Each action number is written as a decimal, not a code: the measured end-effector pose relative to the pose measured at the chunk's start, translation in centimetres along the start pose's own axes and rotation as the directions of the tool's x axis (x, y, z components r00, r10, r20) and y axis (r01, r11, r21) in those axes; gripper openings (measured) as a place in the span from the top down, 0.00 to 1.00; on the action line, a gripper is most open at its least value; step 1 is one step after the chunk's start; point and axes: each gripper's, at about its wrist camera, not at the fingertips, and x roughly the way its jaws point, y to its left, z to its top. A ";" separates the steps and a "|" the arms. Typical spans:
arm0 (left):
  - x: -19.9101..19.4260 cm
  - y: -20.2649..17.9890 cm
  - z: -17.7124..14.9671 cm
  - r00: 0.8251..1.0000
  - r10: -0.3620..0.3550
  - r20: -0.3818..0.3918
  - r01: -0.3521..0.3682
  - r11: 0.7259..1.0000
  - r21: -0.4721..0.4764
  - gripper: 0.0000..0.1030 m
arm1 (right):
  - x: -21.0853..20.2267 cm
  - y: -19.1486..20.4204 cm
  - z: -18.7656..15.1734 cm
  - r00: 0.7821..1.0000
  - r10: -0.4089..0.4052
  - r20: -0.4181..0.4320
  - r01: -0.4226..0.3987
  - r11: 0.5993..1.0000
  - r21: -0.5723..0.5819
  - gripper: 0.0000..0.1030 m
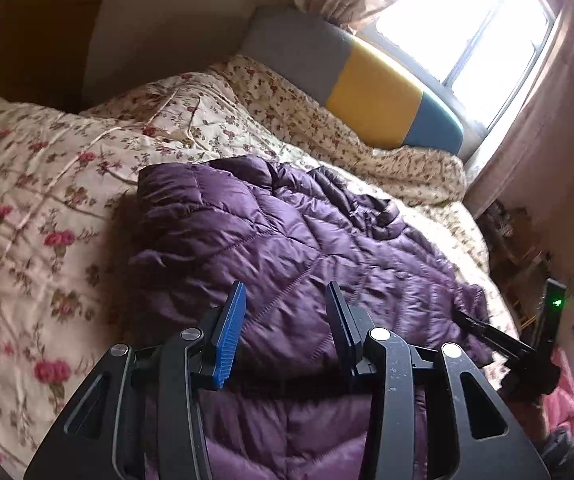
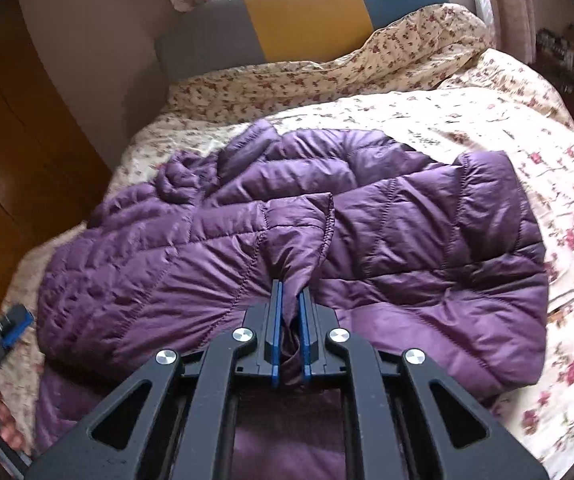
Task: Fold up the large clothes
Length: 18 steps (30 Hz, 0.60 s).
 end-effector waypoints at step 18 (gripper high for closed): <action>6.0 1.2 -2.6 0.988 0.120 -0.099 -0.115 0.992 0.057 0.61 | 2.8 -3.7 -2.6 0.996 -0.087 -0.009 0.086 0.995 -0.057 0.85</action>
